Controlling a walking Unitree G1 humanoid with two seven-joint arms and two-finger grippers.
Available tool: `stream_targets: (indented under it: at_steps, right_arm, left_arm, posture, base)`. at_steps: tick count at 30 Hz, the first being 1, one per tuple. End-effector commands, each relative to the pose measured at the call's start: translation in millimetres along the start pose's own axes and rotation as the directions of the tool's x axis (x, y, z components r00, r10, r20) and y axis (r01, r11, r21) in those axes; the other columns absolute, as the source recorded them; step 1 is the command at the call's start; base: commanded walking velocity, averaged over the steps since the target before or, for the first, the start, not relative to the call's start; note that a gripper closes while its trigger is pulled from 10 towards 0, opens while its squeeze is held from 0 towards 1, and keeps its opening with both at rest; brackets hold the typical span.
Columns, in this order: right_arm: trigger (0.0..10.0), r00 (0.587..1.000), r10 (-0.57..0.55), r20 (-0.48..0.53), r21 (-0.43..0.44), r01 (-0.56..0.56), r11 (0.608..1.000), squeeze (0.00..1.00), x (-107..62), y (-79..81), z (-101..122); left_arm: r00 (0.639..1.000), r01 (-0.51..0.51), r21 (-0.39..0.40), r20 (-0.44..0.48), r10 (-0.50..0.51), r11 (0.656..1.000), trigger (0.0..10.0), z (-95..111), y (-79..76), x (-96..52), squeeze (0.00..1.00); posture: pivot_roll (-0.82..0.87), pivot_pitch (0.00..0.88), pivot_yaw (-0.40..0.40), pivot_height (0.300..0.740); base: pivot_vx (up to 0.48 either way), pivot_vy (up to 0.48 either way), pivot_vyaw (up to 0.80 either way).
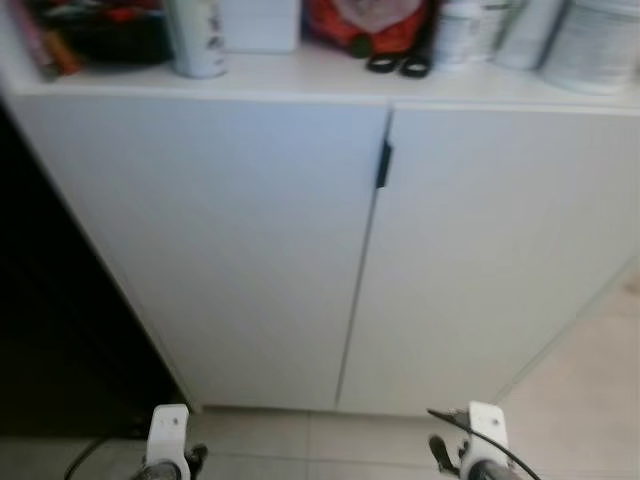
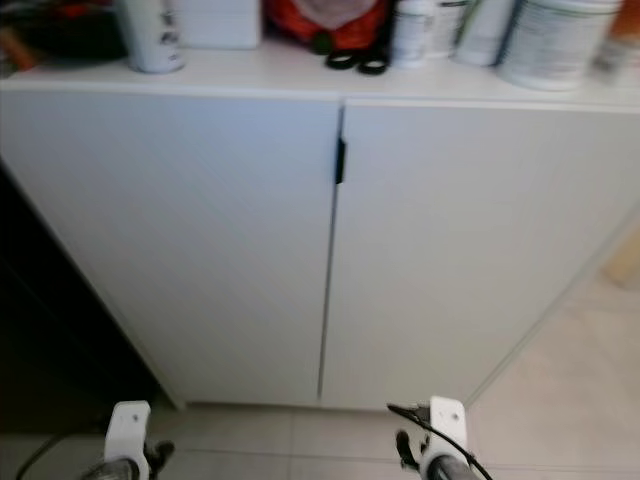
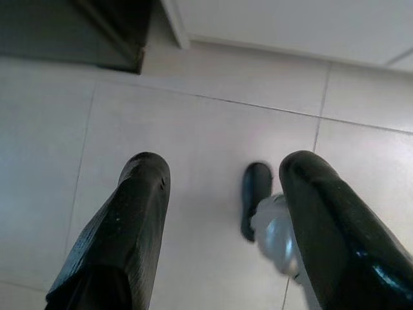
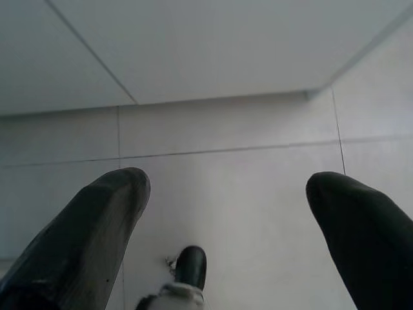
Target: Restocking fridge
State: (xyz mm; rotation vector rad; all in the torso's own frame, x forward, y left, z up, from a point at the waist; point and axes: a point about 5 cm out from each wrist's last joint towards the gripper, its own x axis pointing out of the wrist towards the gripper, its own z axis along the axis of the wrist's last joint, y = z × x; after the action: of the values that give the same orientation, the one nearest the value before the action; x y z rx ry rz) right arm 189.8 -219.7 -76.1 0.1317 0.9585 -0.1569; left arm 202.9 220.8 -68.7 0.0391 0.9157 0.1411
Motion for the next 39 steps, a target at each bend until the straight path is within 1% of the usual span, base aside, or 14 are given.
stream_targets:
  at_steps: [1,4,6,7,11,16,18,39]
  right_arm:
    - [10.0,1.0,0.014,0.004,0.004,-0.014,1.0,0.0,1.1,5.2,3.2]
    - [10.0,1.0,0.013,0.004,0.004,-0.013,1.0,0.0,1.1,5.0,3.5]
    - [10.0,1.0,0.009,0.004,0.028,-0.009,1.0,0.0,1.1,5.1,3.2]
    - [10.0,1.0,0.014,0.007,0.017,-0.014,1.0,0.0,1.1,5.2,3.8]
    - [10.0,1.0,0.014,0.01,0.026,-0.014,1.0,0.0,1.2,5.3,4.4]
    - [10.0,1.0,0.023,0.007,0.028,-0.023,0.999,0.0,1.4,6.0,4.9]
    - [10.0,1.0,0.026,0.007,0.028,-0.026,0.999,0.0,1.4,6.2,5.1]
    - [10.0,0.999,0.033,0.004,0.034,-0.033,0.999,0.0,1.4,6.2,5.3]
  left_arm:
    - [1.0,-0.014,0.009,-0.016,0.014,1.0,10.0,-3.0,5.1,-0.6,0.0]
    - [1.0,-0.016,0.006,-0.016,0.016,1.0,10.0,-2.7,4.9,-0.5,0.0]
    - [1.0,-0.019,0.004,-0.015,0.019,1.0,10.0,-2.4,5.1,-0.5,0.0]
    - [1.0,-0.022,0.001,-0.016,0.022,1.0,10.0,-2.5,5.2,-0.5,0.0]
    - [1.0,-0.024,-0.001,-0.015,0.024,1.0,10.0,-1.9,5.1,-0.4,0.0]
    - [0.999,-0.035,-0.032,-0.024,0.035,0.999,10.0,-2.8,5.3,-0.4,0.0]
    - [0.999,-0.035,-0.025,-0.027,0.034,0.999,10.0,-2.6,5.3,-0.3,0.0]
    - [0.999,-0.034,-0.033,-0.031,0.033,0.999,10.0,-2.4,4.7,-0.1,0.0]
  posture:
    - [0.05,0.0,-0.072,0.74]
    - [0.05,0.0,-0.075,0.74]
    - [0.05,0.0,-0.075,0.74]
    - [0.05,0.0,-0.075,0.74]
    - [0.05,0.0,-0.079,0.74]
    - [0.05,0.0,-0.081,0.74]
    - [0.05,0.0,-0.082,0.74]
    - [0.06,0.0,-0.086,0.74]
  base:
    - [0.0,0.0,0.8]
    - [0.0,0.0,0.75]
    - [0.0,0.0,0.0]
    - [0.0,0.0,0.0]
    - [0.0,0.0,0.0]
    - [0.0,0.0,0.0]
    - [0.0,0.0,0.0]
    - [0.0,0.398,0.0]
